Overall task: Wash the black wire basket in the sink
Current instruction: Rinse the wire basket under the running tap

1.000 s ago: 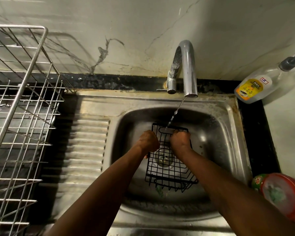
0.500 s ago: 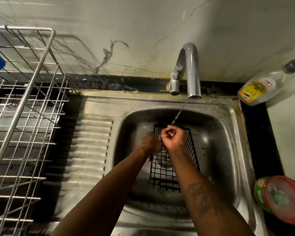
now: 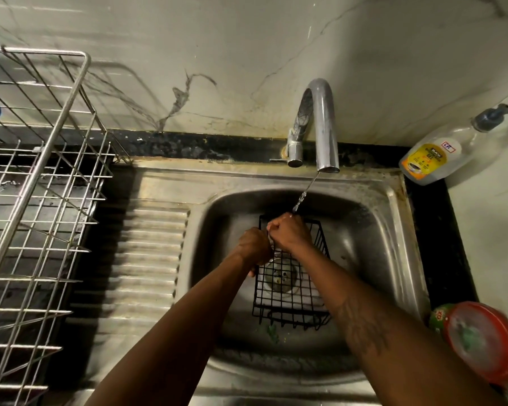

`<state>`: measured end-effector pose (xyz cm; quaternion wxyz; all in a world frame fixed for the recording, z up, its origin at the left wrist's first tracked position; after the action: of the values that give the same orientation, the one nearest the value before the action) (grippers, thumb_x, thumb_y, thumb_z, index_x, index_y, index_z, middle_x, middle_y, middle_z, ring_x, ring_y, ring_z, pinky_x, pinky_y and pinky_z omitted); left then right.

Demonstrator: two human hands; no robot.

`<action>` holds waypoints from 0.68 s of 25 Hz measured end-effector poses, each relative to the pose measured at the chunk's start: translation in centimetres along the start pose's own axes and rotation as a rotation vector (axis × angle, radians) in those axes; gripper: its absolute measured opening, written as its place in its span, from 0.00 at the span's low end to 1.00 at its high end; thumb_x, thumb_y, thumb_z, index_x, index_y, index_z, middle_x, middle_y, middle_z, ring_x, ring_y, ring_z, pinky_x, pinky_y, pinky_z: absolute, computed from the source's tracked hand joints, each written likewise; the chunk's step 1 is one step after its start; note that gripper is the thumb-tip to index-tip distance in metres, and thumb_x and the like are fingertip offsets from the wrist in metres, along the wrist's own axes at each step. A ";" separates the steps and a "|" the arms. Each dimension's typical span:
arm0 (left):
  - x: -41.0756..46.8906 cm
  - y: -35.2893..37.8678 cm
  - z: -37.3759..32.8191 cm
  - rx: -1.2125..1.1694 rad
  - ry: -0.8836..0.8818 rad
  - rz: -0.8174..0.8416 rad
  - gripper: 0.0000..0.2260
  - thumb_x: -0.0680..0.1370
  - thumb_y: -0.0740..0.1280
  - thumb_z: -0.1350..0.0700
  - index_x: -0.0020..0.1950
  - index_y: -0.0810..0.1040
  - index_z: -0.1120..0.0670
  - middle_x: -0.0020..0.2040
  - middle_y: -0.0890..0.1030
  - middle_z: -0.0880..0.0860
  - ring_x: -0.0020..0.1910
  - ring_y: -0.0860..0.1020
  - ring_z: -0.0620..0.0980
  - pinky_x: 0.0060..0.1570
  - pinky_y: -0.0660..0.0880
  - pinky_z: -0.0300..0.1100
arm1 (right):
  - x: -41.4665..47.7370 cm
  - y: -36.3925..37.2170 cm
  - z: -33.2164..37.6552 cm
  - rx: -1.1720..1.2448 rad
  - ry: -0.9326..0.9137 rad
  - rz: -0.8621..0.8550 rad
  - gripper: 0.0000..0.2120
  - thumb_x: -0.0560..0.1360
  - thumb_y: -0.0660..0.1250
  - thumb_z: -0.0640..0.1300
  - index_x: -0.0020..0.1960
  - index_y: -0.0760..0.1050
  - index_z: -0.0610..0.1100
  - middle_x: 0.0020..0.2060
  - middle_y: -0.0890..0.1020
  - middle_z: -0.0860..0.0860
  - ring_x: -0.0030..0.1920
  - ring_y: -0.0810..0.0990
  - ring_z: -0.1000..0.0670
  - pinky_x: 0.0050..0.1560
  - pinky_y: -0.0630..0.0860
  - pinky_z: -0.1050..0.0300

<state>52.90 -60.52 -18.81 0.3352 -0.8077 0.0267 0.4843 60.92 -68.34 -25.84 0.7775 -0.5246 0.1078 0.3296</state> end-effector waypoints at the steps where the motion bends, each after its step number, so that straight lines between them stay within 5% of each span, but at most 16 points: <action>1: 0.0 0.1 -0.1 0.026 0.024 -0.013 0.04 0.79 0.66 0.64 0.53 0.76 0.63 0.45 0.82 0.59 0.39 0.84 0.53 0.39 0.82 0.43 | 0.4 -0.3 0.2 -0.031 -0.062 0.015 0.09 0.79 0.65 0.47 0.48 0.83 0.47 0.47 0.84 0.47 0.46 0.80 0.47 0.49 0.78 0.55; 4: 0.3 0.3 -0.2 0.086 0.089 -0.038 0.12 0.80 0.66 0.61 0.61 0.76 0.65 0.57 0.80 0.61 0.55 0.82 0.57 0.55 0.80 0.45 | 1.6 -1.3 0.5 0.075 -0.054 0.113 0.08 0.78 0.67 0.43 0.53 0.84 0.47 0.53 0.83 0.47 0.54 0.79 0.46 0.56 0.77 0.53; 7: 0.3 -0.2 -0.2 0.104 0.092 -0.049 0.13 0.80 0.67 0.59 0.62 0.76 0.64 0.56 0.81 0.60 0.51 0.82 0.56 0.50 0.80 0.43 | 1.3 -0.7 -0.3 0.171 -0.003 0.126 0.09 0.79 0.66 0.41 0.56 0.83 0.47 0.54 0.83 0.48 0.55 0.80 0.47 0.57 0.78 0.53; 12: 0.2 -0.1 0.0 0.131 0.127 -0.055 0.13 0.79 0.65 0.59 0.62 0.76 0.63 0.56 0.80 0.58 0.54 0.82 0.56 0.46 0.78 0.41 | -0.3 1.3 -3.3 0.447 0.191 0.147 0.07 0.79 0.66 0.44 0.47 0.83 0.44 0.48 0.86 0.44 0.46 0.83 0.47 0.49 0.79 0.56; 15: 0.2 -0.1 0.1 0.141 0.124 -0.041 0.11 0.79 0.63 0.62 0.58 0.80 0.63 0.56 0.82 0.59 0.52 0.82 0.54 0.52 0.80 0.42 | 0.3 -0.8 -4.6 0.139 0.199 -0.041 0.08 0.75 0.73 0.49 0.43 0.83 0.44 0.39 0.85 0.49 0.40 0.83 0.52 0.41 0.77 0.60; 17: 0.2 0.1 0.0 0.155 0.134 -0.032 0.10 0.79 0.62 0.62 0.56 0.80 0.63 0.55 0.82 0.59 0.50 0.82 0.53 0.51 0.80 0.41 | 0.2 -1.4 -3.5 -0.059 -0.022 -0.169 0.05 0.77 0.72 0.45 0.49 0.82 0.44 0.43 0.83 0.49 0.43 0.82 0.50 0.40 0.76 0.62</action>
<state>52.99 -60.50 -19.02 0.4018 -0.8103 0.0732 0.4203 62.55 -71.70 -26.40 0.7878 -0.5510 0.0449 0.2715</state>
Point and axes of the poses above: each hand's wrist, its own x-axis towards the middle knuckle, its own y-axis out of the palm, z = x × y, the point moved 1 cm from there along x, towards the middle knuckle
